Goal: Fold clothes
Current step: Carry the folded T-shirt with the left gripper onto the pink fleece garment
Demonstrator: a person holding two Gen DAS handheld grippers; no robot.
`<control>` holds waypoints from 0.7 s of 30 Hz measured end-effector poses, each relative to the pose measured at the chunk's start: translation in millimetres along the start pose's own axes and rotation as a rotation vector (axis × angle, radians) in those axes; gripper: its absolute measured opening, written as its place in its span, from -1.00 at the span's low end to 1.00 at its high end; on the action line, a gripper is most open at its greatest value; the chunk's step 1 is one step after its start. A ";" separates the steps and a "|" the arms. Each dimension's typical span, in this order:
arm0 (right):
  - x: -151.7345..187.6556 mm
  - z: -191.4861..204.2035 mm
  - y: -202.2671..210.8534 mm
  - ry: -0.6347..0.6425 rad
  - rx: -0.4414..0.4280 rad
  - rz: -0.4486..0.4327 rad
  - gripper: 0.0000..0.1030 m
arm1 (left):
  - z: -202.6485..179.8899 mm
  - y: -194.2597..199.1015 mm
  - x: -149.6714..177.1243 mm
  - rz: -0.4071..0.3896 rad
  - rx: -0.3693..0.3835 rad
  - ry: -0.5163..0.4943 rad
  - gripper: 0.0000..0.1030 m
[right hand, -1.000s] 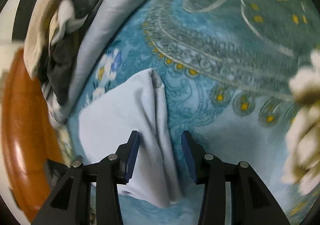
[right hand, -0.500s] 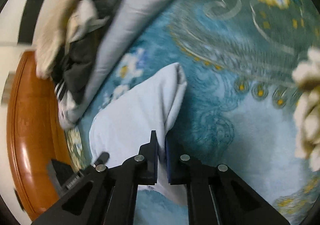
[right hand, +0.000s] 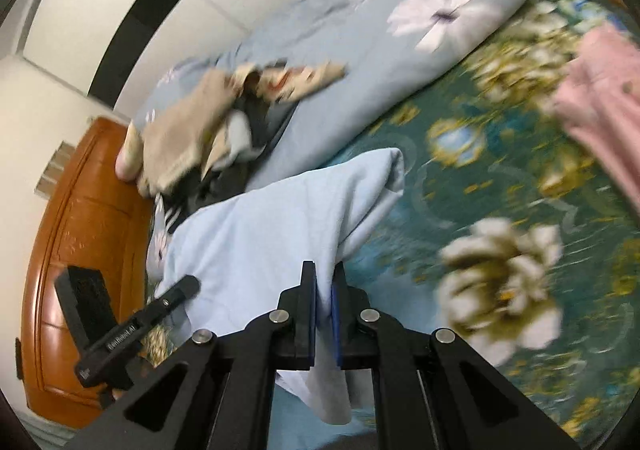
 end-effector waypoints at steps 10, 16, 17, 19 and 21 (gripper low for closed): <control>-51.8 -160.6 108.8 -0.229 0.147 -0.224 -0.88 | -190.7 -144.0 -25.4 0.213 0.182 -0.258 -0.70; -88.7 -234.9 172.8 -0.298 0.238 -0.363 -0.88 | -298.0 -206.5 -47.9 0.243 0.329 -0.381 -0.70; -95.2 -241.0 184.0 -0.295 0.251 -0.397 -0.88 | -315.4 -215.3 -51.9 0.245 0.355 -0.404 -0.70; -98.3 -253.0 197.6 -0.301 0.267 -0.470 -0.88 | -338.2 -236.0 -52.1 0.255 0.375 -0.454 -0.70; -96.5 -272.8 206.2 -0.326 0.275 -0.532 -0.88 | -348.1 -262.6 -47.6 0.278 0.380 -0.488 -0.70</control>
Point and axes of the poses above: each gripper's, at about its wrist camera, not at the fingertips, and y roughly against the way its jaws point, z to its left, x to its underside, the point moved 7 cm from there along -y, roughly the way its jaws point, and after that the axes turned 6 degrees about -z, right-handed, at the moved point
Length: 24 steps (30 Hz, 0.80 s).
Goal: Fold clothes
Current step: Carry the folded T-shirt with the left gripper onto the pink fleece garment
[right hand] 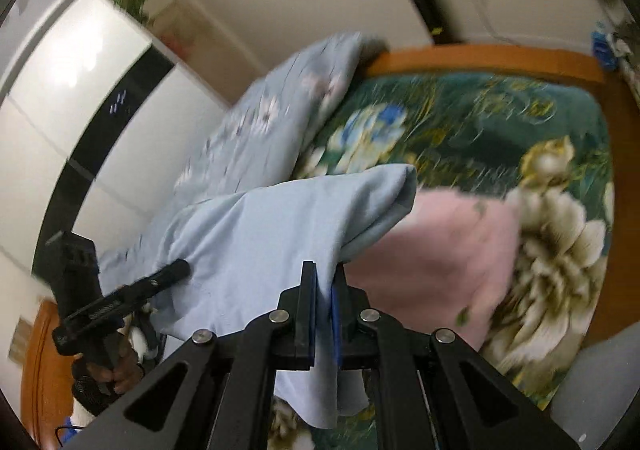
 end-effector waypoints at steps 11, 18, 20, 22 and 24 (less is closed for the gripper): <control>70.4 -94.4 -74.0 -0.211 0.072 0.104 -0.87 | 60.9 -96.0 45.7 0.130 -0.029 0.130 -0.69; 68.8 -98.0 -68.5 -0.155 0.137 0.099 -0.79 | 65.4 -71.4 41.5 0.126 -0.091 0.058 -0.25; 67.4 -103.1 -60.4 -0.155 0.180 0.100 -0.72 | 66.8 -58.8 38.1 0.106 -0.137 0.036 -0.23; 61.4 -104.4 -50.3 -0.154 0.246 0.078 -0.71 | 65.1 -46.6 33.4 0.069 -0.171 0.020 -0.25; 53.5 -105.3 -37.5 -0.151 0.319 0.043 -0.71 | 58.6 -38.6 29.8 0.038 -0.151 0.028 -0.25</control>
Point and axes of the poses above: each gripper's, at about its wrist camera, not at the fingertips, and y roughly against the way its jaws point, z to its left, x to its underside, the point moved 7 cm from there along -y, roughly the way its jaws point, and after that the axes turned 6 degrees about -z, right-handed, at the moved point
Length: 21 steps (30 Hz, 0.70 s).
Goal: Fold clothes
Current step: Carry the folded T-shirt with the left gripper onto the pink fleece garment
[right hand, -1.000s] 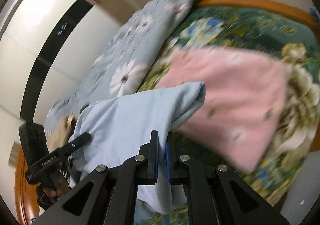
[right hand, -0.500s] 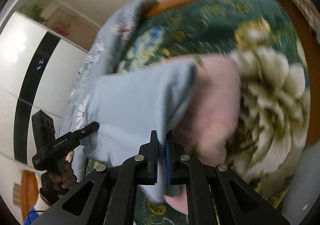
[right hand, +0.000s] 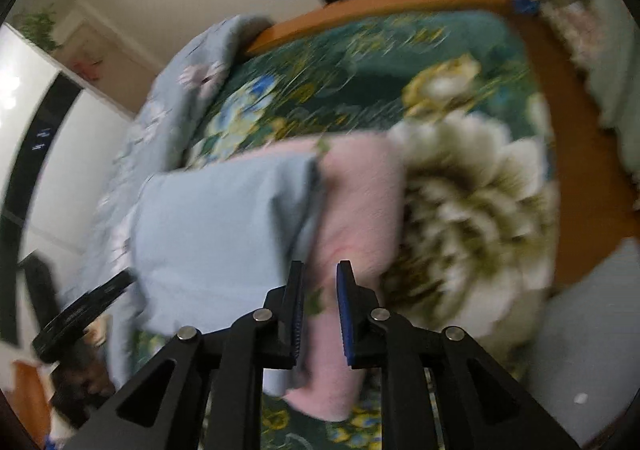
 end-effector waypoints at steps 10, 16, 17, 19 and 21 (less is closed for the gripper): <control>-12.2 47.3 -18.9 0.112 -0.102 -0.057 -0.64 | -36.8 -48.5 19.2 0.063 0.049 -0.058 -0.26; -5.6 37.1 -32.1 0.077 -0.088 -0.031 -0.69 | -37.9 -37.3 22.7 0.054 0.049 -0.004 -0.25; -1.5 40.3 -24.0 0.091 -0.089 -0.045 -0.69 | -41.3 -30.4 25.2 0.047 0.047 -0.018 -0.25; 14.0 45.5 -10.1 0.107 -0.086 -0.057 -0.69 | -45.0 -22.4 39.1 0.063 0.048 -0.025 -0.04; 31.7 48.6 -4.3 0.118 -0.070 -0.051 -0.68 | -48.0 -15.6 54.8 0.085 0.051 -0.028 0.14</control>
Point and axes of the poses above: each gripper's, at about its wrist camera, not at the fingertips, and y roughly against the way its jaws point, z to its left, x to its underside, the point moved 7 cm from there along -y, roughly the way its jaws point, and after that the axes turned 6 degrees about -z, right-handed, at the moved point
